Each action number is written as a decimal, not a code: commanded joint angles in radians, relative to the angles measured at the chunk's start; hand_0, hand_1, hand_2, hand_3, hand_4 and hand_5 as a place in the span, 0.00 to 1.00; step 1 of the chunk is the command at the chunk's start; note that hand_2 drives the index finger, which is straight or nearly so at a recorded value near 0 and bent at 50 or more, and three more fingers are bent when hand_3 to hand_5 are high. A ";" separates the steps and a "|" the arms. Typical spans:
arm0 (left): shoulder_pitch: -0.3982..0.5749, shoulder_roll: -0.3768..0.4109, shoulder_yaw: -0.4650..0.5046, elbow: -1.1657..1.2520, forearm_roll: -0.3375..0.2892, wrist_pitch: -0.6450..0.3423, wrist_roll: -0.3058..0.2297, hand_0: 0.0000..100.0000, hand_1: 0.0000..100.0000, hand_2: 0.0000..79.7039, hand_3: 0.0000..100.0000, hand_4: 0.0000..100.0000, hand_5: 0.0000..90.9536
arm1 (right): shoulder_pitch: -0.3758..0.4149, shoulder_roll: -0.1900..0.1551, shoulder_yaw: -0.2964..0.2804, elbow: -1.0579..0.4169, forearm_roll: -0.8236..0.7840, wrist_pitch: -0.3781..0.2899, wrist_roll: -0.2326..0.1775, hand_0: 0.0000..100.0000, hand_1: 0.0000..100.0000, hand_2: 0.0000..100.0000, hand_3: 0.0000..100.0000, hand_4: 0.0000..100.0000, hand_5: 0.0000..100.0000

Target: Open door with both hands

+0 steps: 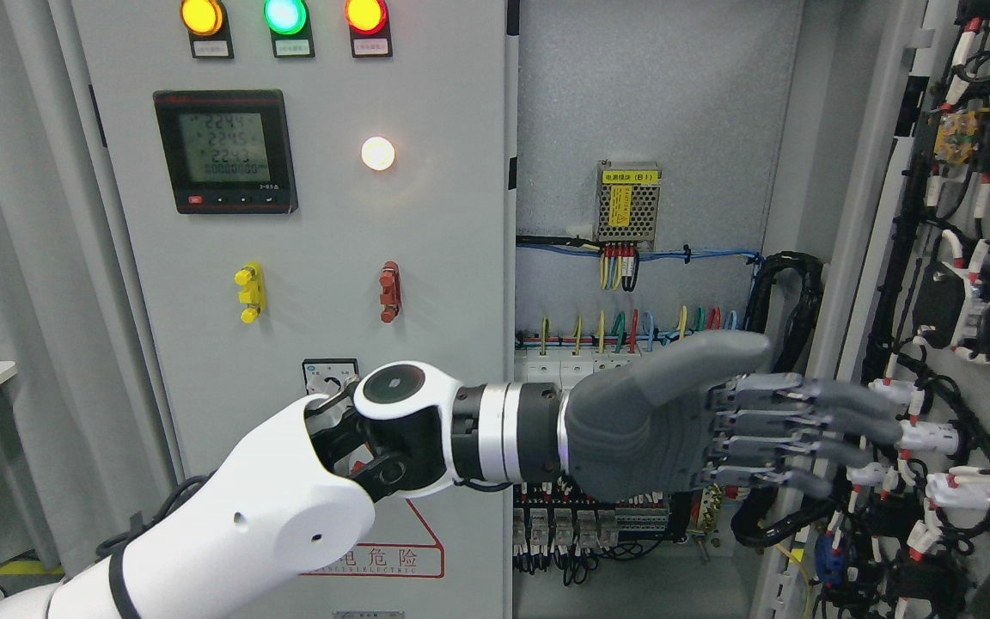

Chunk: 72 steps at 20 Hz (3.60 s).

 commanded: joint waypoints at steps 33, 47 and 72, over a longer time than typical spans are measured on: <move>1.068 -0.345 1.036 1.586 -0.921 -0.350 0.292 0.30 0.00 0.03 0.03 0.04 0.00 | 0.311 -0.055 0.273 -1.672 0.015 -0.053 -0.003 0.22 0.00 0.00 0.00 0.00 0.00; 1.075 -0.337 1.033 1.606 -0.927 -0.346 0.528 0.30 0.00 0.03 0.03 0.04 0.00 | 0.170 -0.008 0.273 -1.971 0.014 -0.033 -0.009 0.22 0.00 0.00 0.00 0.00 0.00; 1.065 -0.331 1.010 1.601 -1.096 -0.349 0.535 0.29 0.00 0.03 0.03 0.04 0.00 | -0.271 0.000 0.222 -1.899 0.006 -0.023 -0.012 0.22 0.00 0.00 0.00 0.00 0.00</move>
